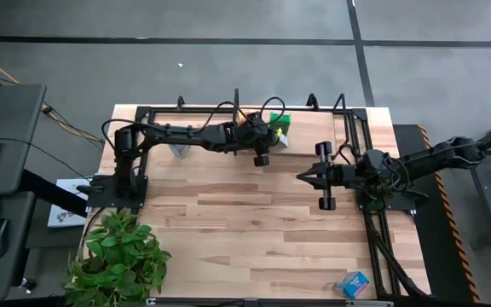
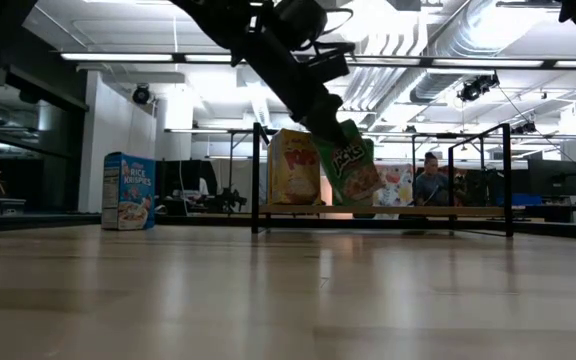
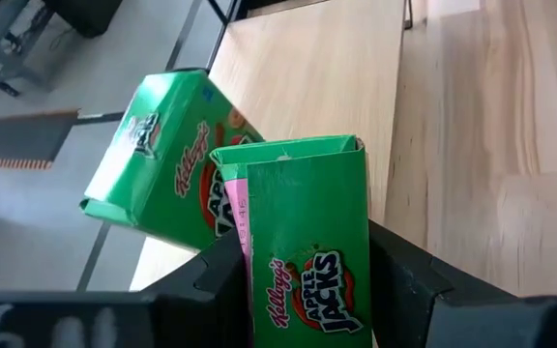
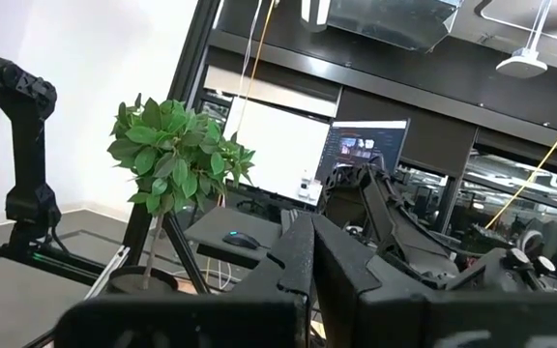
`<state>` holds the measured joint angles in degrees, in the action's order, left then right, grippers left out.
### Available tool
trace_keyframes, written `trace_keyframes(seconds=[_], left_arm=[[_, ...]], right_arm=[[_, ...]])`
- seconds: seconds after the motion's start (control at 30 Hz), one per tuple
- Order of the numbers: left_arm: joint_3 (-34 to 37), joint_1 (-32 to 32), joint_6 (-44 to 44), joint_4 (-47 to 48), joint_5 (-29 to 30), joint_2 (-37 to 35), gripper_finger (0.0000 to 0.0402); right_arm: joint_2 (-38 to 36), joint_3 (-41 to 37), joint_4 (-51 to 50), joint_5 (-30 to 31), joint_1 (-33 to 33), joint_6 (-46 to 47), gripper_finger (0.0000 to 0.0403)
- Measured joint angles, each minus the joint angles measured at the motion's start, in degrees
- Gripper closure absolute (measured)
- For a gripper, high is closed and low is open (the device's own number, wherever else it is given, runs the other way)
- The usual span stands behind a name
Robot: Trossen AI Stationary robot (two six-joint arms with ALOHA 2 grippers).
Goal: Stack cereal on shelf
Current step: Put the green cereal box on the shelf
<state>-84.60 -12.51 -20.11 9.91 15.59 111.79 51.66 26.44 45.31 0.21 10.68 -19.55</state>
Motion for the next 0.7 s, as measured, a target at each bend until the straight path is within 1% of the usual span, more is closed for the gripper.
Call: trace_keyframes(seconds=[0.5, 0.7], left_arm=[[0.0, 1.0, 0.0, 0.1, -0.1, 0.0, 0.0223], [0.0, 0.9, 0.0, -1.6, 0.0, 0.0, 0.0197]], right_arm=[[0.0, 0.0, 0.0, 0.0, 0.0, 0.0, 0.0402], [0.0, 0.0, 0.0, 0.0, 0.0, 0.0, 0.0402]])
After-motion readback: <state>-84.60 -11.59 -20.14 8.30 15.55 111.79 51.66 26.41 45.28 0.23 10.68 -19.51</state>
